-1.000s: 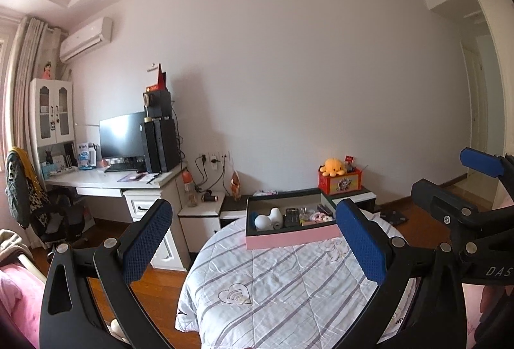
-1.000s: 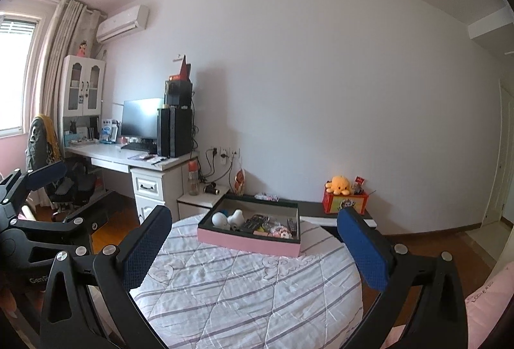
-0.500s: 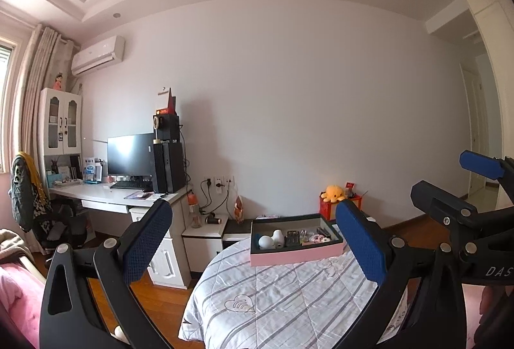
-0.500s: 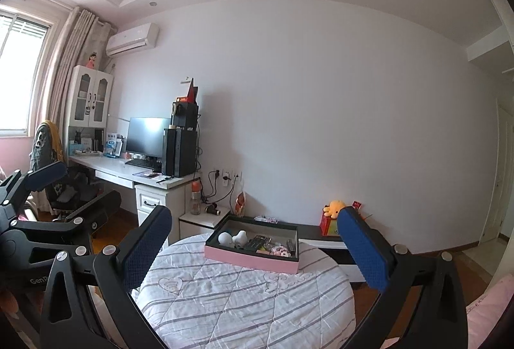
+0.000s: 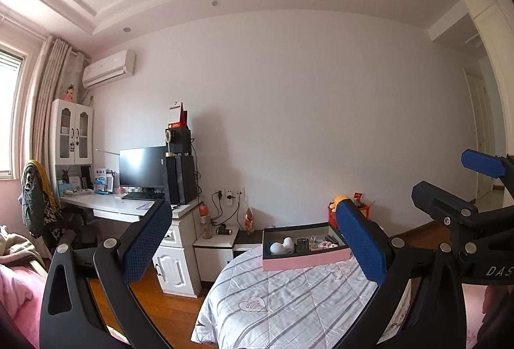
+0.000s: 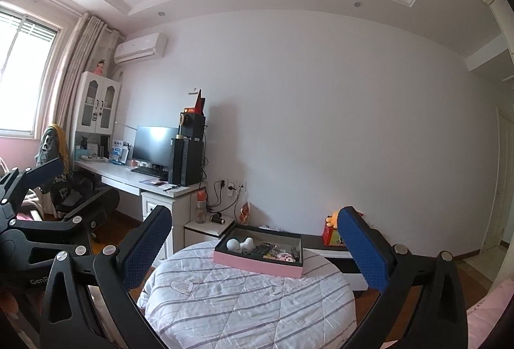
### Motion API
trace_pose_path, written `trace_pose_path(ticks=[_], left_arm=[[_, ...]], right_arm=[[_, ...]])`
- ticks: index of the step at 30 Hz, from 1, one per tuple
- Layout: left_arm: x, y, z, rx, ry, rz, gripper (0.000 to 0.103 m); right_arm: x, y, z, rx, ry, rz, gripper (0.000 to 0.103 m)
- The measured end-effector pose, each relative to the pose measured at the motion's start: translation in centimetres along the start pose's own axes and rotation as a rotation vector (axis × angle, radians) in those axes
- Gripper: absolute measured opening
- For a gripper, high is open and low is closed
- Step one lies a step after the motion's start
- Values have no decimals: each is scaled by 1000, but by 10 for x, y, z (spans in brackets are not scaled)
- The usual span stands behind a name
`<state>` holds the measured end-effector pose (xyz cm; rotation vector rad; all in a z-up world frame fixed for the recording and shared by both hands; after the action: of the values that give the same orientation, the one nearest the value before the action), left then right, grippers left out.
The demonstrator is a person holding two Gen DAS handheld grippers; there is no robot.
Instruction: Organize rigid objects
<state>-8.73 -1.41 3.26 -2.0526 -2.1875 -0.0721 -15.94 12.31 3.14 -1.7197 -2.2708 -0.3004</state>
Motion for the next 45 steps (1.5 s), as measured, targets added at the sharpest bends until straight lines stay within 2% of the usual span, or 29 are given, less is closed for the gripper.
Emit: trace_pose_path(ticks=[12, 17, 24, 28, 45], left_arm=[[6, -6, -7, 3, 10, 10, 103], [9, -14, -17, -8, 17, 28, 103], [16, -31, -41, -5, -33, 19, 103], [19, -44, -52, -14, -30, 31, 103], [19, -47, -67, 57, 2, 50, 103]], right_arm=[[4, 1, -9, 0, 12, 32, 103], [9, -2, -21, 9, 17, 45, 103], [18, -13, -32, 8, 20, 41, 103], [28, -23, -45, 10, 8, 37, 103], [34, -20, -58, 77, -3, 59, 103]])
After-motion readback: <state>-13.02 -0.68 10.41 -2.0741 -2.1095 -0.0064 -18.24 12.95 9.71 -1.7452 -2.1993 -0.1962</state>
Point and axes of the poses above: each gripper's, at about its wrist camera, not at the fingertips, and y roughly against the way its jaws point, x to its right, z to its underside, the point moved 9 cm from there along -y, roughly the way its jaws point, and after that the axes turned 12 degrees about y, right-handed, at the moved point
